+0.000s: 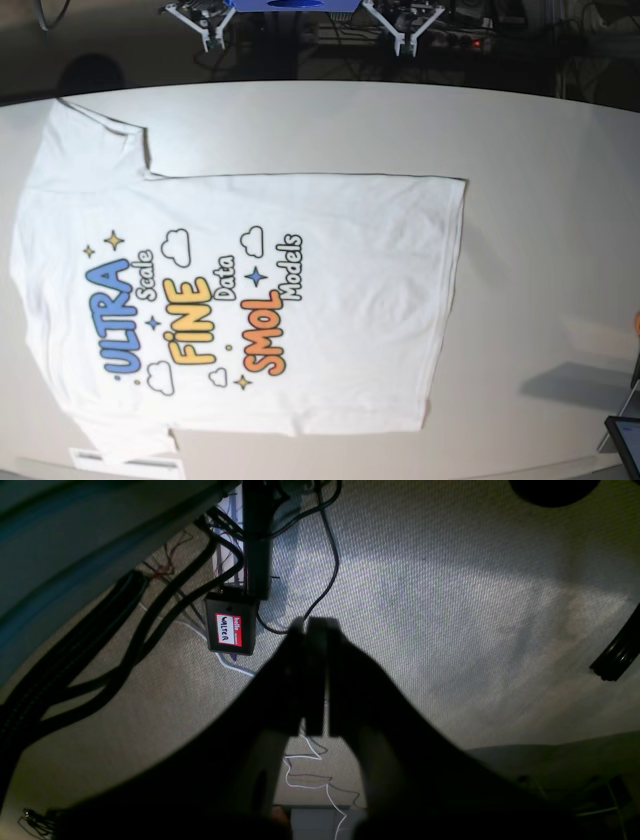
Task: Fold the T-shirt properly
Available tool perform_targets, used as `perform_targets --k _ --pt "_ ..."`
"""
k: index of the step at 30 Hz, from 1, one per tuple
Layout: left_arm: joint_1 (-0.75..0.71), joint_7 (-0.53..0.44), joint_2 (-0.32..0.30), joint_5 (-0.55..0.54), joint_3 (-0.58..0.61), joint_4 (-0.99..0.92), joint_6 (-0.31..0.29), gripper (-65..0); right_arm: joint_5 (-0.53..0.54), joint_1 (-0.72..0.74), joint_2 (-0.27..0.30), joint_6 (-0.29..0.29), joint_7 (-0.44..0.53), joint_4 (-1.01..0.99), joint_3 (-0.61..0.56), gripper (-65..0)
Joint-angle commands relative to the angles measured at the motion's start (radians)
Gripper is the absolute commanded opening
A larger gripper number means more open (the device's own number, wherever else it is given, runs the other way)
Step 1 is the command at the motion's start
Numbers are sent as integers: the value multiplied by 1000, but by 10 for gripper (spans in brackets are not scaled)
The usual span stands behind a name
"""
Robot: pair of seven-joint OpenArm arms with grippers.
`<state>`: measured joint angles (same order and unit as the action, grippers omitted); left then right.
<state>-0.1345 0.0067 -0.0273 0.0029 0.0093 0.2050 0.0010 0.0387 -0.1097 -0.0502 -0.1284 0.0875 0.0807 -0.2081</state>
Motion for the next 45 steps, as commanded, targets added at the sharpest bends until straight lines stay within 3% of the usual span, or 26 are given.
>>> perform_targets --k 1,45 --pt "-6 -3 -3 7 4 0 4 -650 -1 -8 0 -1 4 1 -3 -647" --pt "-37 -7 -12 6 4 1 3 -650 -1 -64 3 -3 5 92 2 -647"
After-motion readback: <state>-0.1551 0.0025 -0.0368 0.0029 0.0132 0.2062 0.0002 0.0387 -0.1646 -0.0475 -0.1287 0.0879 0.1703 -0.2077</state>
